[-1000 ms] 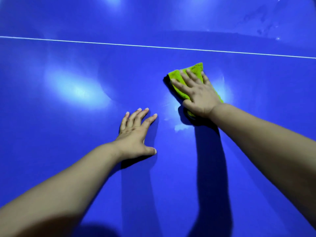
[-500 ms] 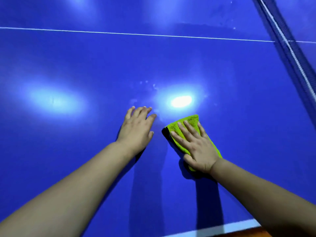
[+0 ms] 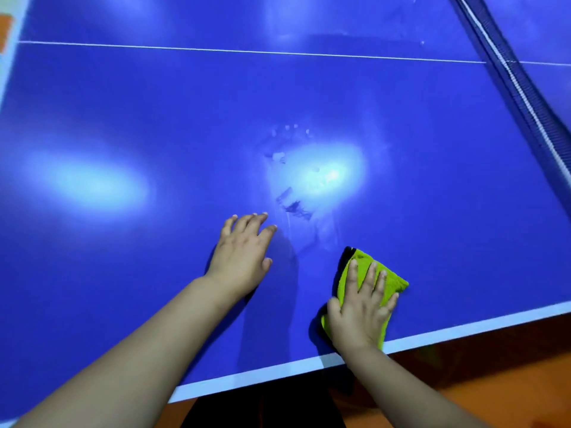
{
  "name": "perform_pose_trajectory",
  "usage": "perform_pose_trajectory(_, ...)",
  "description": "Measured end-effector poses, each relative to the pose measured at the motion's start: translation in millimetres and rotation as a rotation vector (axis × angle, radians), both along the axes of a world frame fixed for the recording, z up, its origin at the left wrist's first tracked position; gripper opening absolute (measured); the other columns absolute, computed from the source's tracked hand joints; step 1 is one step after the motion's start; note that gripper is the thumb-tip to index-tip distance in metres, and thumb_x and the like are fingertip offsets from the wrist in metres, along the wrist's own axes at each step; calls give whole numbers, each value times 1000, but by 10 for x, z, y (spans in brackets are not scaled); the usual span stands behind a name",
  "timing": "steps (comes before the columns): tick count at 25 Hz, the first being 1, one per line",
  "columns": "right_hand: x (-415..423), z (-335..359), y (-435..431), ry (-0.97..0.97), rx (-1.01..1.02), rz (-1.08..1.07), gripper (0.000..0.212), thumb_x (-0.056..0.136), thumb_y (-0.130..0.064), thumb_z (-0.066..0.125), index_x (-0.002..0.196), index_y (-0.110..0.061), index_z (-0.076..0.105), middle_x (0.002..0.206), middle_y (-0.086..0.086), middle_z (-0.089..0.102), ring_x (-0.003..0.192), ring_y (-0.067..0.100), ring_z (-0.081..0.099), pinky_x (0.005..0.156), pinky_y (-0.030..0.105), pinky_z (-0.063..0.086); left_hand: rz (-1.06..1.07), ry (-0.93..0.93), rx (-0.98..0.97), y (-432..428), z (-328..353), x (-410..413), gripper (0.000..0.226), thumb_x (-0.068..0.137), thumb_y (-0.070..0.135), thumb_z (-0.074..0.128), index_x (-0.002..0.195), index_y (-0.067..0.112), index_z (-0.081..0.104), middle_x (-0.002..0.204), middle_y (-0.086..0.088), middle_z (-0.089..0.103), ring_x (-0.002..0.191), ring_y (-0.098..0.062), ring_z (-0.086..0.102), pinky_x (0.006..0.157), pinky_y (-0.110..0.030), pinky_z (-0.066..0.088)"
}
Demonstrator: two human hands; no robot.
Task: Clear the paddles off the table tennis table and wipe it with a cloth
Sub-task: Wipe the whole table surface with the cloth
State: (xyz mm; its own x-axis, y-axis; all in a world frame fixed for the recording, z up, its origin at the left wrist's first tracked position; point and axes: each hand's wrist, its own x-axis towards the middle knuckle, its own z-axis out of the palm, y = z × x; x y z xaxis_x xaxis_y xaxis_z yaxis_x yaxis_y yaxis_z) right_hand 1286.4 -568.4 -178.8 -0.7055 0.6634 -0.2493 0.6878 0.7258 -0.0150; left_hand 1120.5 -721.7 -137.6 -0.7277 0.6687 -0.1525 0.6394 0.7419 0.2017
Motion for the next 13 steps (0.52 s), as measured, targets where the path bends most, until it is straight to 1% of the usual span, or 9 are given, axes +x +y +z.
perform_pose_trajectory(1,-178,13,-82,-6,-9,-96,80,73,-38,37,150,-16,29,155,23,21,144,40,14,109,65,8,11,-4,0,-44,-13,-30,62,86,35,56,142,23,33,154,-2,21,140,-22,17,114,-40,4)
perform_pose_trajectory(3,-582,17,-137,-35,-46,-209,78,84,-40,39,154,-19,10,159,19,2,146,36,-4,111,63,-1,42,-18,-6,-110,-61,-149,63,86,37,56,143,24,32,154,-2,20,139,-21,17,114,-40,4)
perform_pose_trajectory(5,-1001,-20,-68,0,-29,-266,79,88,-41,40,154,-20,1,160,17,-5,146,34,-11,112,63,-4,82,-28,-9,-126,-118,-330,64,85,38,56,143,25,31,153,-1,20,139,-21,16,114,-39,5)
perform_pose_trajectory(9,-1851,-70,129,58,-19,-329,79,89,-42,41,153,-19,2,159,17,-5,146,35,-11,111,64,-6,172,-42,17,-79,-195,-779,67,83,38,61,142,24,33,152,-2,23,138,-22,19,113,-38,8)
perform_pose_trajectory(13,-2706,-84,395,75,-17,-309,78,90,-43,39,153,-18,2,159,17,-6,146,35,-11,111,64,-7,274,-67,53,33,-269,-1357,75,76,42,66,142,23,34,152,-4,23,137,-24,19,113,-41,10)
